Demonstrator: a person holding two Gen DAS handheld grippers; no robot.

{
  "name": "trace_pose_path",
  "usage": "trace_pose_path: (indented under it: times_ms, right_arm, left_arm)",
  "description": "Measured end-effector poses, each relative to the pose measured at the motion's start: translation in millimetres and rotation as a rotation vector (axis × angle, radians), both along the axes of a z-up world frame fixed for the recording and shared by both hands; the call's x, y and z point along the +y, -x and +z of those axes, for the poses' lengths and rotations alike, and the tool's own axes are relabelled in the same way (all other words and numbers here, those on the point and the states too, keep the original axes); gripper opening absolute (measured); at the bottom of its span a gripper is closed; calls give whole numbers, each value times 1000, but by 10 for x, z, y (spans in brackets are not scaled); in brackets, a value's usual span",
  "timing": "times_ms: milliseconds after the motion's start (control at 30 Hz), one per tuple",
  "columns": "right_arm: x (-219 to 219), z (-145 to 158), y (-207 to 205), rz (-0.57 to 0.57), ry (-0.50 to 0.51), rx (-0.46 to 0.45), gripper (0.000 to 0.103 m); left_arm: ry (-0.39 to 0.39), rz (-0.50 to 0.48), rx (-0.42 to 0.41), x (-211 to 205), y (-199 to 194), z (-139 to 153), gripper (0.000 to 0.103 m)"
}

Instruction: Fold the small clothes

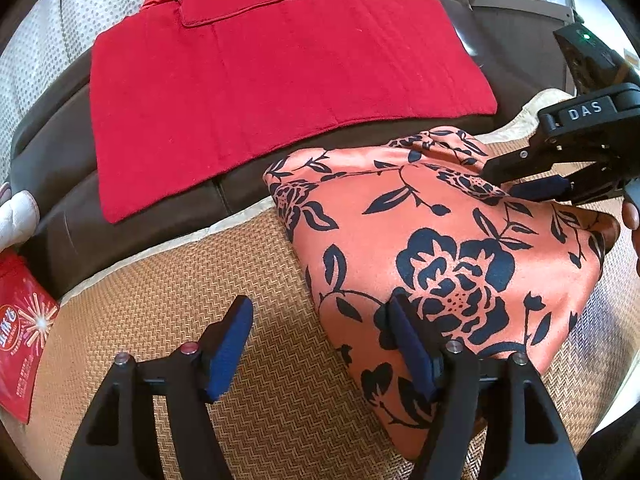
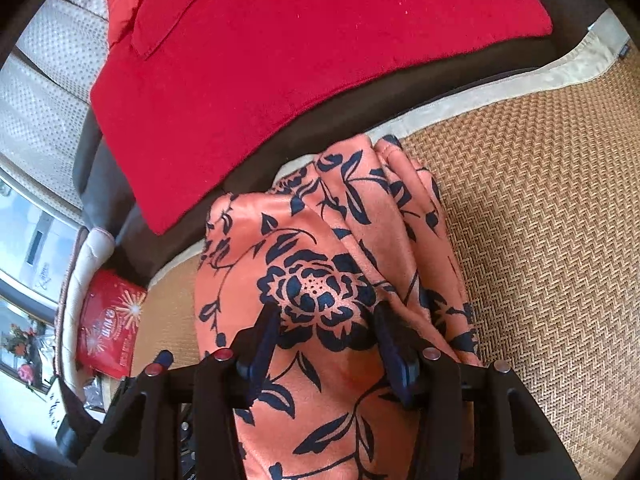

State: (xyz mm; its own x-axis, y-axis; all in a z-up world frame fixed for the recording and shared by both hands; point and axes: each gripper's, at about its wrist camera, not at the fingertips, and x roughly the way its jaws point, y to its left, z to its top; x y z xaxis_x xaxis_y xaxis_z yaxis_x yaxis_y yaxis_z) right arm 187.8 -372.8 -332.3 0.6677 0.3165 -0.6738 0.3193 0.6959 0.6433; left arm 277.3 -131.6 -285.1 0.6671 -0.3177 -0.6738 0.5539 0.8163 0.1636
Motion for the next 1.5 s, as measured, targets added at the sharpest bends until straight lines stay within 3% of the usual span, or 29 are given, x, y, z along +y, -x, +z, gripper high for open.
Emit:
trace_pose_path:
  times_ms: [200, 333, 633, 1100, 1367, 1500]
  right_arm:
    - [-46, 150, 165, -35, 26, -52, 56]
    - [-123, 244, 300, -108, 58, -103, 69]
    - [-277, 198, 370, -153, 57, -81, 70]
    - [-277, 171, 368, -146, 67, -77, 70]
    - [-195, 266, 414, -94, 48, -172, 70]
    - [-102, 245, 334, -46, 15, -193, 70]
  left_arm:
    - [3, 17, -35, -24, 6, 63, 72]
    - [6, 42, -61, -14, -17, 120, 74]
    - [48, 102, -41, 88, -190, 195, 78]
    - [49, 103, -32, 44, -213, 205, 78]
    - [83, 149, -33, 121, -313, 267, 78]
    - [77, 147, 10, 107, -400, 188, 78]
